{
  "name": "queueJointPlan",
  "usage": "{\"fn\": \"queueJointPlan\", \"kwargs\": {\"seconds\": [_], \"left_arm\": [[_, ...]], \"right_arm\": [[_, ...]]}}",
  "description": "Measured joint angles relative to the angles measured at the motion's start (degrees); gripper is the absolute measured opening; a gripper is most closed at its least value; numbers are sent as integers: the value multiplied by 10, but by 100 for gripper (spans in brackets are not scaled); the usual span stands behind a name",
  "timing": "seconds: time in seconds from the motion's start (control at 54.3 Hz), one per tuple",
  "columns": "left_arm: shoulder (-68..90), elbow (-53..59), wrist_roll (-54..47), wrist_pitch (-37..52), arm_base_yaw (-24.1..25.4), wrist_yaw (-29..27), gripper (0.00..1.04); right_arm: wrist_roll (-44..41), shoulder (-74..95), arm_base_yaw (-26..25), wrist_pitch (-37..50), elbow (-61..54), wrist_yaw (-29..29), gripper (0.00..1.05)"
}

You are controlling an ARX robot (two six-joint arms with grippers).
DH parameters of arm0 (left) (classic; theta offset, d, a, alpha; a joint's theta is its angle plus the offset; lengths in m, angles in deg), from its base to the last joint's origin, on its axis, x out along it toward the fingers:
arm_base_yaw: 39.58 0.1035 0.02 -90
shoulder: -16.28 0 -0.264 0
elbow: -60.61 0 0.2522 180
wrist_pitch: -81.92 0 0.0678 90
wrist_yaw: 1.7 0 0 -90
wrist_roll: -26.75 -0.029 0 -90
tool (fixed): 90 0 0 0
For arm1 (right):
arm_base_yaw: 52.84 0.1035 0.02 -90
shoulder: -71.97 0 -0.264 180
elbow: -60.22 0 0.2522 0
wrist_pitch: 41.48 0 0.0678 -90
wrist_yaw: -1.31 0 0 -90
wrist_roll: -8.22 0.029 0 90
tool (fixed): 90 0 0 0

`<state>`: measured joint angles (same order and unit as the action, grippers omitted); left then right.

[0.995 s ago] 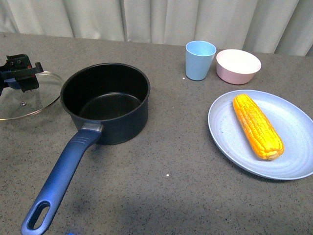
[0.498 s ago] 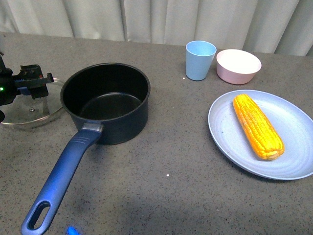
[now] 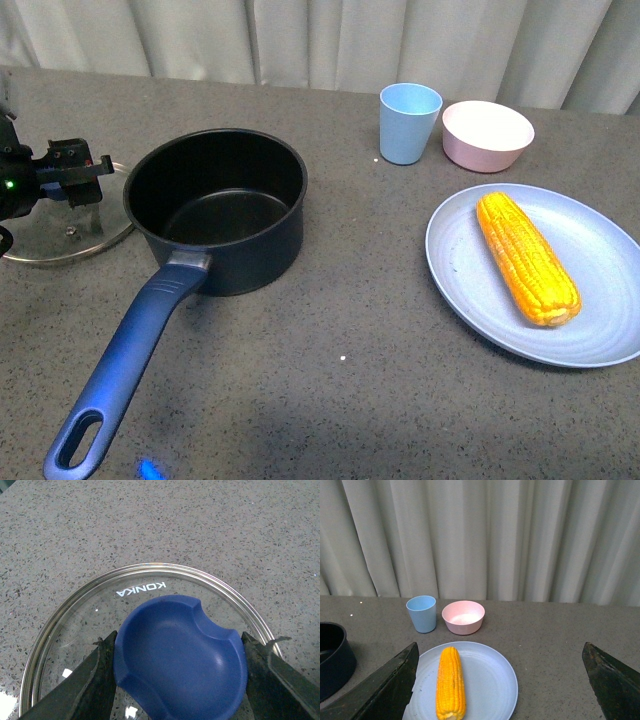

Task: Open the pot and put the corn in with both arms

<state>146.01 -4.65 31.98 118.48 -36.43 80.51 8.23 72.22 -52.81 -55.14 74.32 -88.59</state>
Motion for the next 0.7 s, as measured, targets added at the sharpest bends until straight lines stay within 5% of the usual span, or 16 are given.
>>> {"fn": "queueJointPlan", "kwargs": {"seconds": [0.203,0.424,0.7], "left_arm": [[0,7,5,17,0,0,64],[-38,42,30,45,3,20,100],[-143,131,56,69,10,22,98]], "right_arm": [[0,0,0,0,0,0,96],[0,0,0,0,0,0,96],[0,0,0,0,0,0,96]]}}
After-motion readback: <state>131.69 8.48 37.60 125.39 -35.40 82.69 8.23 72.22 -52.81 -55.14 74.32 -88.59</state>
